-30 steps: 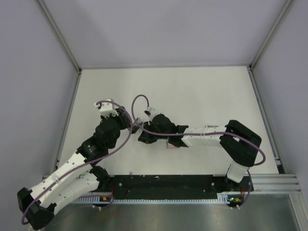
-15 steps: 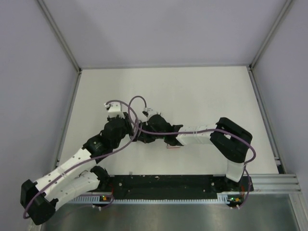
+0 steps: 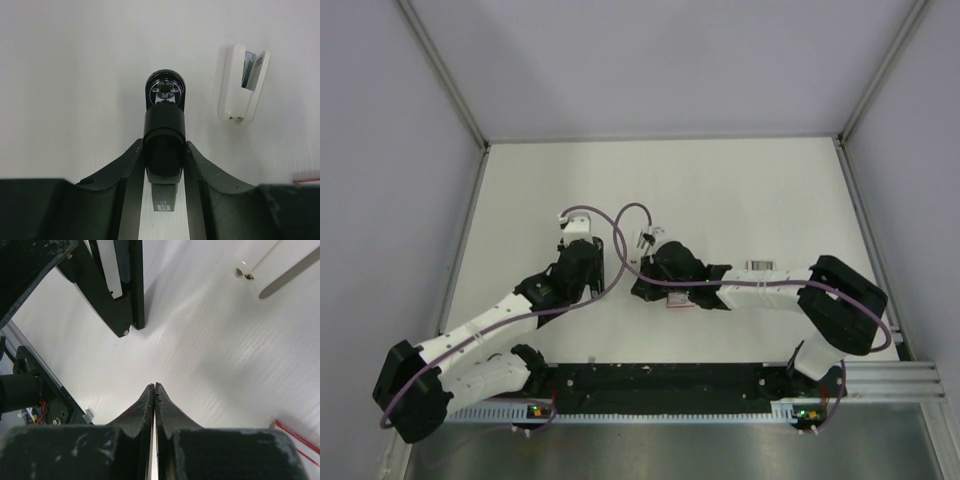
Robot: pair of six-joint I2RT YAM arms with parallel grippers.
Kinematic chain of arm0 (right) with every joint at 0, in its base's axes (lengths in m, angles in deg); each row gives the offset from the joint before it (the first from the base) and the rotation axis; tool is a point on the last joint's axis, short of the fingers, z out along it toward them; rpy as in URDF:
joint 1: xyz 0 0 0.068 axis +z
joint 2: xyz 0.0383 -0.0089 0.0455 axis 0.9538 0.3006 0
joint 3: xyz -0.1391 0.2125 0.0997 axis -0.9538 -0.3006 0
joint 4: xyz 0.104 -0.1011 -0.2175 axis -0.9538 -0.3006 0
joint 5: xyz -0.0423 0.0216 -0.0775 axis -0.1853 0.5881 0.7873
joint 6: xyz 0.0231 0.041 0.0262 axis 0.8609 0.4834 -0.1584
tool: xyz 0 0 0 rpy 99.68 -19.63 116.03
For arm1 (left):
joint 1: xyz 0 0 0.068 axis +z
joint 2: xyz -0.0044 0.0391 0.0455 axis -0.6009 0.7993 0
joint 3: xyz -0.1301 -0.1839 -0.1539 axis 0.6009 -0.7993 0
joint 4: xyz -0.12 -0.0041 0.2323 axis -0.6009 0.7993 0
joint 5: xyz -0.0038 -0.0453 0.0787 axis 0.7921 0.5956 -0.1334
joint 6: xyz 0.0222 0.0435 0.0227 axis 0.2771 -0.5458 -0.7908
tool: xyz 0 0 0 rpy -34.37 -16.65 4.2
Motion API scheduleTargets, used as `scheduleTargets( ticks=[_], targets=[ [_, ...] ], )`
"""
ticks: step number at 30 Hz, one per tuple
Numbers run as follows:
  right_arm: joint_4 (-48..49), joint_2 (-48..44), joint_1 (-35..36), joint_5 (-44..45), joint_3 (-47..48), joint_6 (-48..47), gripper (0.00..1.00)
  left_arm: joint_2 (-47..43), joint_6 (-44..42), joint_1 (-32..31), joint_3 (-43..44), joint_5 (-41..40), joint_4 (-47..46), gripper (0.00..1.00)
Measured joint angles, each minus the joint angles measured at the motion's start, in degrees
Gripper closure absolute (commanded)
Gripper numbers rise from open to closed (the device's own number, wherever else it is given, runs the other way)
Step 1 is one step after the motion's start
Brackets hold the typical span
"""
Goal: Unload the staples from the stapler
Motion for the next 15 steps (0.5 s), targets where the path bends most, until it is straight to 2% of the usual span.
scheduleTargets(
  ticks=[10, 15],
  targets=[
    [-6.12, -12.59, -1.31, 0.74, -5.20, -1.05, 1.00, 9.94, -3.32, 0.09, 3.08, -1.84, -5.49, 1.00],
    [-9.22, -19.89, -4.55, 1.42, -9.90, -0.92, 1.00, 14.10, -4.50, 2.62, 4.92, -0.79, -7.43, 1.00]
  ],
)
